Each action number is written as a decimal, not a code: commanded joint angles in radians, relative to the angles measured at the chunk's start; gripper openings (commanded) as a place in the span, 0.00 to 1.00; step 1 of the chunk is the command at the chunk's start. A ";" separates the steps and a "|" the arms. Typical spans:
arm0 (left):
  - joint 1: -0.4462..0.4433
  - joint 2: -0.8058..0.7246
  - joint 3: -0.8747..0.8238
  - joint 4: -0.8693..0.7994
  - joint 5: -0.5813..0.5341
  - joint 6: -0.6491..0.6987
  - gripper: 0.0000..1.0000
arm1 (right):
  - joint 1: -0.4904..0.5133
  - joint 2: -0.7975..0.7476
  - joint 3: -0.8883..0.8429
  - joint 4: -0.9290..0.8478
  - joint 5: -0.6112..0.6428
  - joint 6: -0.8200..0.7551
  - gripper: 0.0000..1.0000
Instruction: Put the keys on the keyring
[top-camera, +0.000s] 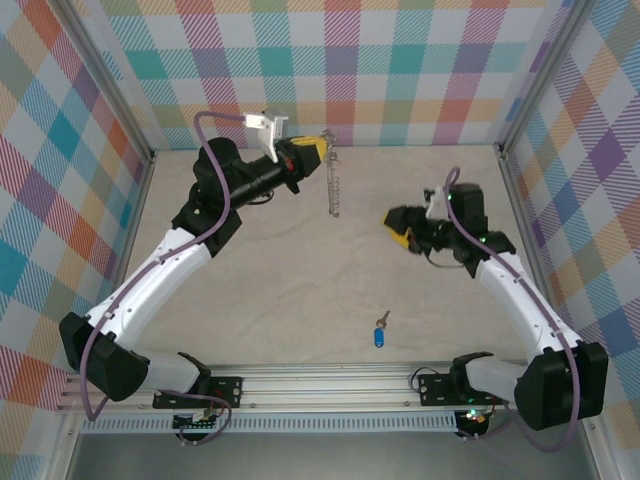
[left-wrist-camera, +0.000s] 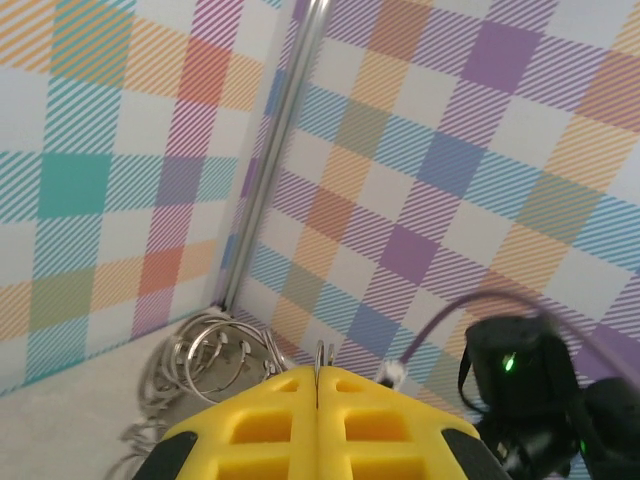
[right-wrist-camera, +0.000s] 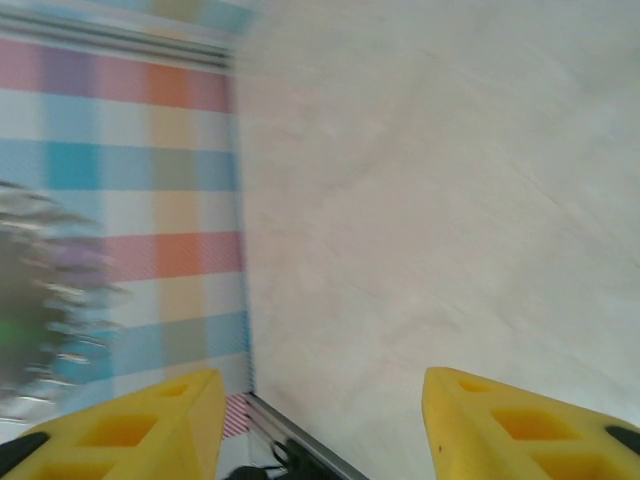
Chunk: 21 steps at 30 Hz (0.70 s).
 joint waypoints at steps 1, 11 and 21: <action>-0.013 -0.057 -0.029 0.013 -0.046 -0.038 0.00 | 0.019 -0.039 -0.081 -0.175 0.098 0.004 0.52; -0.016 -0.087 -0.065 -0.028 -0.027 -0.031 0.00 | 0.153 -0.027 -0.181 -0.424 0.264 0.050 0.48; -0.022 -0.090 -0.079 -0.032 0.013 -0.032 0.00 | 0.275 0.066 -0.264 -0.331 0.226 0.159 0.44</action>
